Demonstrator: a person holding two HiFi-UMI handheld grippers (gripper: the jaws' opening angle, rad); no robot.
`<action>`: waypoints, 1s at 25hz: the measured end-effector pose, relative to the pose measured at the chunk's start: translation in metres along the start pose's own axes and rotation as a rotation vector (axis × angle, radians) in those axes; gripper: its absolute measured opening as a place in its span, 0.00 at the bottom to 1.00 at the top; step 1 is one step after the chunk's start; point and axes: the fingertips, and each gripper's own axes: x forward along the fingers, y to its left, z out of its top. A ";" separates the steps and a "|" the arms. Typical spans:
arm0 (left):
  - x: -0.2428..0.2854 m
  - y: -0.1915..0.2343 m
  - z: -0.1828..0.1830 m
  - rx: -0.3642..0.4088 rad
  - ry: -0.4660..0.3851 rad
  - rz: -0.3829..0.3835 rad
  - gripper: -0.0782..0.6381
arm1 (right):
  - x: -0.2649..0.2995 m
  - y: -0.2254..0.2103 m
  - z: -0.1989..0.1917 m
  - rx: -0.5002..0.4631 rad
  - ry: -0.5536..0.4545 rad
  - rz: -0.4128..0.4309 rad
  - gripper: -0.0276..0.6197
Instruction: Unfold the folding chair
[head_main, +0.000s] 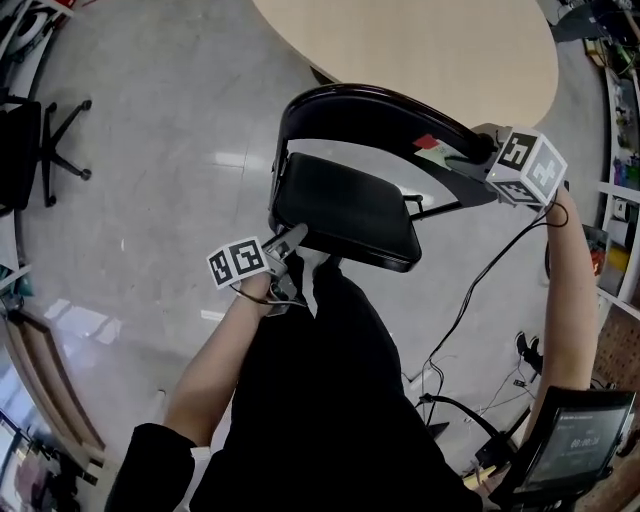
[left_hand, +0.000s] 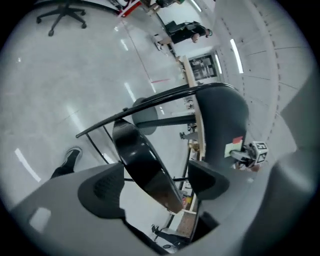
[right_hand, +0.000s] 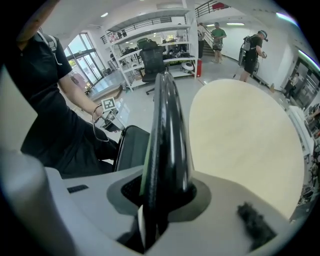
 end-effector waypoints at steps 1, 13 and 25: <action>0.009 0.011 0.001 -0.016 -0.002 0.020 0.66 | 0.001 -0.001 -0.001 -0.005 -0.003 0.003 0.18; 0.035 0.059 0.000 -0.345 -0.128 -0.135 0.34 | 0.011 -0.006 -0.010 -0.014 -0.019 0.041 0.18; 0.018 0.093 -0.028 -0.369 -0.053 -0.153 0.35 | 0.021 0.021 -0.006 0.026 -0.002 0.062 0.18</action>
